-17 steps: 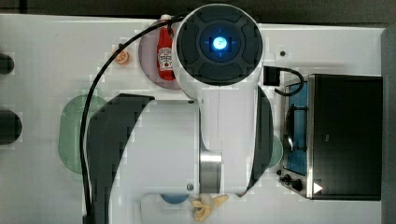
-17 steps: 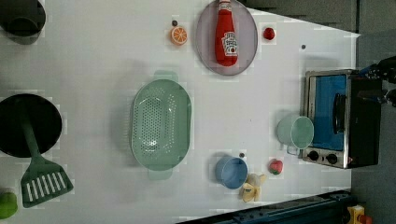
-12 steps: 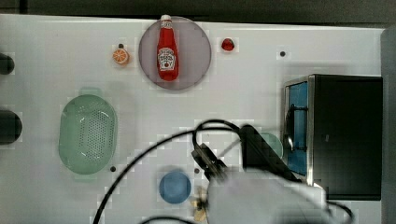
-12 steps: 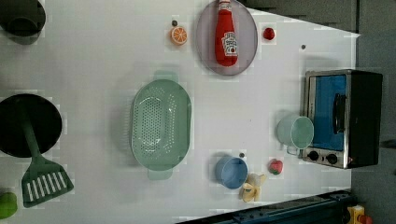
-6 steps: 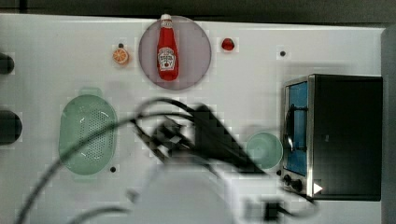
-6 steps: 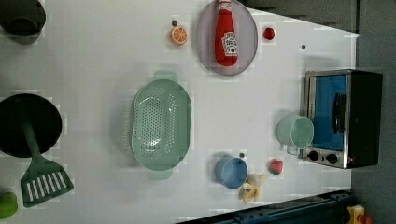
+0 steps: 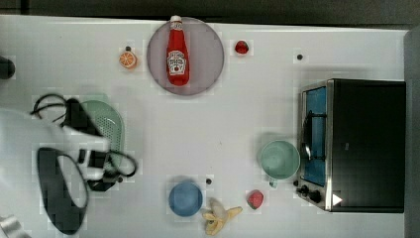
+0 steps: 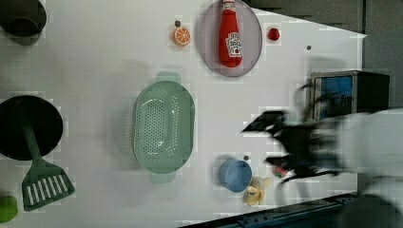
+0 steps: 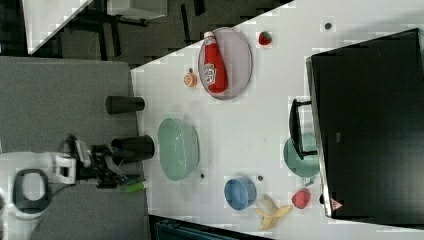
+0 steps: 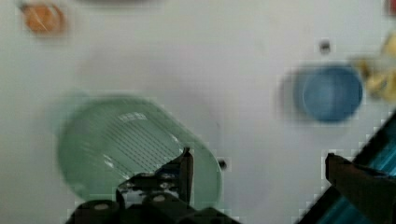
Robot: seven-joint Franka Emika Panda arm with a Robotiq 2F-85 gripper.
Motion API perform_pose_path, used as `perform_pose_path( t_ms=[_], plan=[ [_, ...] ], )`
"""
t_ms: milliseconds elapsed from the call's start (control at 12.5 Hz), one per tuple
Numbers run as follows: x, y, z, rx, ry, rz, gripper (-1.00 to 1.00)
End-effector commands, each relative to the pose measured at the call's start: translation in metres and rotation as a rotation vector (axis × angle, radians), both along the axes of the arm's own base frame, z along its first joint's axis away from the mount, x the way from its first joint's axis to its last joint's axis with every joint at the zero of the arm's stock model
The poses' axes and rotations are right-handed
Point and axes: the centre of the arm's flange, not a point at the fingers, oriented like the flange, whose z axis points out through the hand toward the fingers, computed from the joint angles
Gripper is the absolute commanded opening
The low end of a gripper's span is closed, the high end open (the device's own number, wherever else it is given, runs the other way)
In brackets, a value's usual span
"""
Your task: Drag strainer left to right.
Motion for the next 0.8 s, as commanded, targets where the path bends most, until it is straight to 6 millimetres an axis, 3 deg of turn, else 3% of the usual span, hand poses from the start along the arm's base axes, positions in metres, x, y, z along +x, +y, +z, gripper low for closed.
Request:
perform_pose_path(
  t_ms=[80, 480, 800],
  plan=[
    [0.004, 0.025, -0.031, 0.017, -0.047, -0.277, 1.0],
    [0.008, 0.04, -0.157, 0.109, -0.012, -0.488, 1.0],
    [0.01, 0.036, -0.223, 0.225, -0.044, -0.547, 1.0]
  ],
)
